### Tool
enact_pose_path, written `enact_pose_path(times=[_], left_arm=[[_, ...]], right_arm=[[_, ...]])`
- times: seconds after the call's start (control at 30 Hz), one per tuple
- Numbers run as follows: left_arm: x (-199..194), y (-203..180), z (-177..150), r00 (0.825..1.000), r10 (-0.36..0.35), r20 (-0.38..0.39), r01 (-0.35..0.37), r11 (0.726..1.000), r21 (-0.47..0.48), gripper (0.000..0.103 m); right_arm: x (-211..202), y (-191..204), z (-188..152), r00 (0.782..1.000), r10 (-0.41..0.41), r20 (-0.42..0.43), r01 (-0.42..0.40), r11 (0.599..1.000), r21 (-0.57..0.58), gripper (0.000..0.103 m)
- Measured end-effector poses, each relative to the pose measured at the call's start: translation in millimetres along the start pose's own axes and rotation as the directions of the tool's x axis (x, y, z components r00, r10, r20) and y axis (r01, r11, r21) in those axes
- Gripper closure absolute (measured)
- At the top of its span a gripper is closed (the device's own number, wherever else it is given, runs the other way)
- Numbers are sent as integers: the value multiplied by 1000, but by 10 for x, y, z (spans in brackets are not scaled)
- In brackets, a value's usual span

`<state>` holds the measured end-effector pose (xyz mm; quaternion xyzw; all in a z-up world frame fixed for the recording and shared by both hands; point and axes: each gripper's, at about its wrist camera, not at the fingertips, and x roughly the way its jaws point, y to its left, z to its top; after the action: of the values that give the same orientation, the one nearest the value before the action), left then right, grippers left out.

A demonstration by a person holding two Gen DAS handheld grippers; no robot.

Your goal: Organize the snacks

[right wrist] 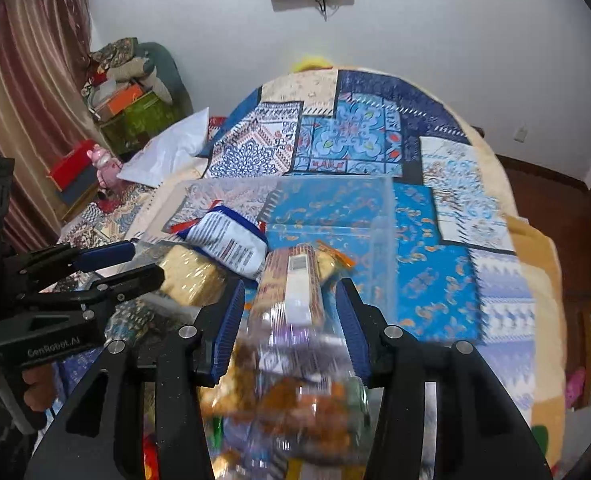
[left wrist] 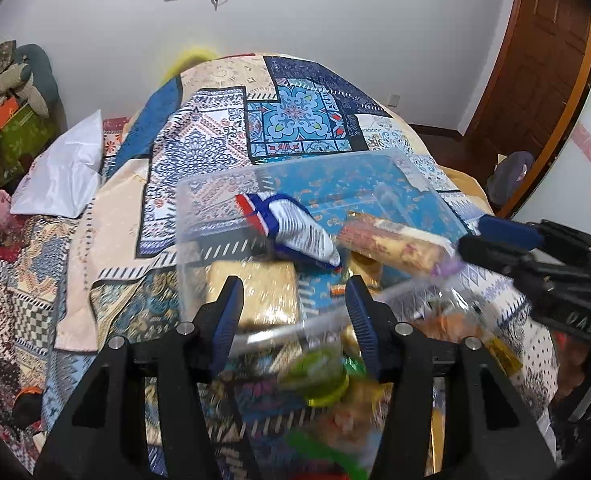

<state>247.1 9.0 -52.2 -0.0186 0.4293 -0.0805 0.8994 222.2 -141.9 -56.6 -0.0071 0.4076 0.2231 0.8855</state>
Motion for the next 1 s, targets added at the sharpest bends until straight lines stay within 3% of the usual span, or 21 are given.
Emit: enact_pose_path(times=[0.27,0.5,1.0], left_arm=[[-373,18,-401,999,34,-25,-35,999,-8,38],[-551,-4,-871,996,44,-75,-46,999,-25,37],[-346,-306,-1615,980,-11,-200,6,1000,-25,32]], right_arm=[[-432,-18,-287,1000,-20,19,20,1000,16,57],[-686,-20,-624,1000,-25,14,25,999,36,56],[-739,-140,-1245,998,-48,-40,52,995,85,40]])
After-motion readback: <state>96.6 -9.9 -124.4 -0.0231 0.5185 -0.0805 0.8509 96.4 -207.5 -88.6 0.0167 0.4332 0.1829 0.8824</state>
